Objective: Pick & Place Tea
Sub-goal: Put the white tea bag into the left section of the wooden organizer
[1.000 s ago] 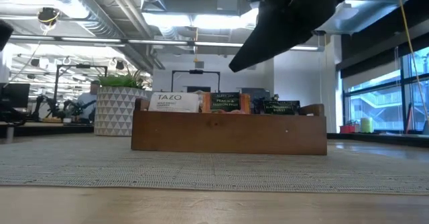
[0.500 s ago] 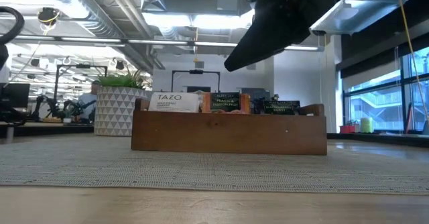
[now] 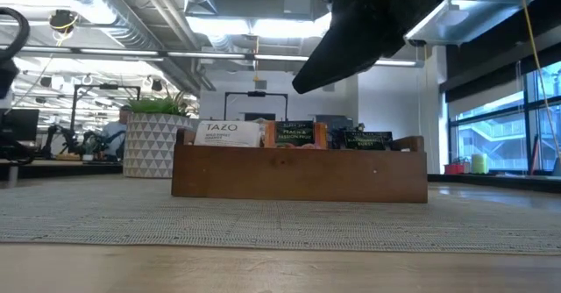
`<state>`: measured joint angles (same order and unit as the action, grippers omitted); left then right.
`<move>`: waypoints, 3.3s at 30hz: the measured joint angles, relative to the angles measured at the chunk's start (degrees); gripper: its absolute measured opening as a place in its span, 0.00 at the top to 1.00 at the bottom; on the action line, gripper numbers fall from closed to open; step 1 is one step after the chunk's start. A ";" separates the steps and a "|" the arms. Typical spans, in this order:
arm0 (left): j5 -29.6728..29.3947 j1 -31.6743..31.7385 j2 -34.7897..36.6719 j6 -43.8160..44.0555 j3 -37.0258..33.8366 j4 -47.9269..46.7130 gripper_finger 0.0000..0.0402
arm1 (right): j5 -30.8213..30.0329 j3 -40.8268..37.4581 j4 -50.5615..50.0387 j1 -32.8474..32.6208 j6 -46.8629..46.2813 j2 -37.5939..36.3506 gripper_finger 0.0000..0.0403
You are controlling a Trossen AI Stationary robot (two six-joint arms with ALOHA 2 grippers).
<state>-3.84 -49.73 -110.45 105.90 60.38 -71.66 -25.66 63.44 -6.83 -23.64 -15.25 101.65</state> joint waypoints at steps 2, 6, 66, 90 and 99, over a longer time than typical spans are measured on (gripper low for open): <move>-1.83 0.39 -0.02 2.68 -0.04 -0.02 0.68 | -0.01 0.00 0.54 0.00 -1.08 0.00 0.81; -3.71 0.30 -0.04 5.46 -0.04 -0.15 0.68 | 1.34 0.00 1.72 0.00 -1.20 0.00 0.81; 2.59 0.70 -0.31 -7.61 -4.85 0.45 0.96 | 4.93 0.00 4.26 -0.02 -2.69 -0.02 0.81; 9.39 0.33 -0.28 -10.02 -1.84 3.90 0.99 | 7.90 0.00 4.46 0.00 -2.51 -0.04 0.81; 11.49 1.18 -0.13 -14.68 5.21 9.75 0.99 | 7.82 0.00 4.51 0.00 -2.16 -0.04 0.81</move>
<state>7.64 -48.56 -110.58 91.21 65.59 -61.90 -17.84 63.44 -2.32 -23.64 -17.41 101.60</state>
